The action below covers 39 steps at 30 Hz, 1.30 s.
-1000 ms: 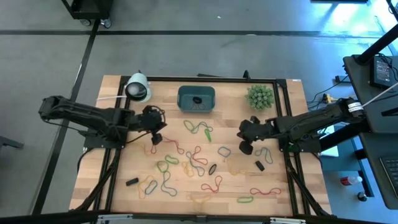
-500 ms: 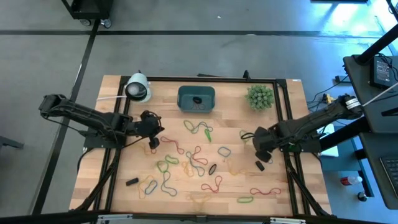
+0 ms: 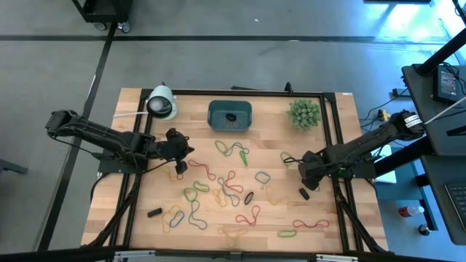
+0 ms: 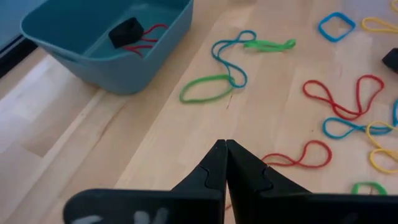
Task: Pick and place rubber bands into bin
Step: Put the blue rubber band into the blue bin
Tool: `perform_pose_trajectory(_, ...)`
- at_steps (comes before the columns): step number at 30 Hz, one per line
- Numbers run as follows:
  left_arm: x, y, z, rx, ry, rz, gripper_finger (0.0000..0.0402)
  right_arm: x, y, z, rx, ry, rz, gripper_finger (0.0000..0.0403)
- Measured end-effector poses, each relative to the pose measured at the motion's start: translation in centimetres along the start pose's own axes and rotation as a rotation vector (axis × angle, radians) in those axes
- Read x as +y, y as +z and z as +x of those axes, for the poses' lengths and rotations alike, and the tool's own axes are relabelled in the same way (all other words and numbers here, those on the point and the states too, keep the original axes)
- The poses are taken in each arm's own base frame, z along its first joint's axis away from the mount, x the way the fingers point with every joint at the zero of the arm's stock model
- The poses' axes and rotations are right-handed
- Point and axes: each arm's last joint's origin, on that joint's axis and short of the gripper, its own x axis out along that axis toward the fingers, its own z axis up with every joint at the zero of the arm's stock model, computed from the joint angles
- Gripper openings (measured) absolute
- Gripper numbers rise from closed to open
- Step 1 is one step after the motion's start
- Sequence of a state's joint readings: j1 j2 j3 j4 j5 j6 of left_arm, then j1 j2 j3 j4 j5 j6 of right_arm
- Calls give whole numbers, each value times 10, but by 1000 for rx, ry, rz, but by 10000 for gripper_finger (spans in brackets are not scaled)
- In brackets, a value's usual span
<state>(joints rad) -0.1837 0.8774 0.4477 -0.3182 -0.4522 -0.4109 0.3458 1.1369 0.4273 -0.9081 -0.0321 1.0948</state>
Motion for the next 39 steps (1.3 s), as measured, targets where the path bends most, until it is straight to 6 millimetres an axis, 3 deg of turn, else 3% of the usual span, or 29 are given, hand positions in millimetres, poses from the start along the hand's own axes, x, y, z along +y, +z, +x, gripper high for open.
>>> perform_pose_trajectory(7, -3, 5, 1, -47, -17, 8, 2, -1, -1, 4, -4, 6, 24, 93)
perform_pose_trajectory(14, -5, 6, 5, -57, -21, 7, 2, 7, 4, -2, -37, 59, -3, 9)
perform_pose_trajectory(20, -9, 5, 14, -40, -13, 61, 1, 16, 8, -14, -71, 103, -1, 3)
perform_pose_trajectory(24, -11, 2, 20, -16, 0, 97, 2, 21, 10, -33, -69, 96, -2, 2)
perform_pose_trajectory(29, -17, 4, 29, -41, -11, 164, 2, 26, 14, -73, -141, 31, -5, 2)
perform_pose_trajectory(39, -22, 4, 38, -50, -14, 190, 2, 35, 39, -153, -462, 56, -67, 1)
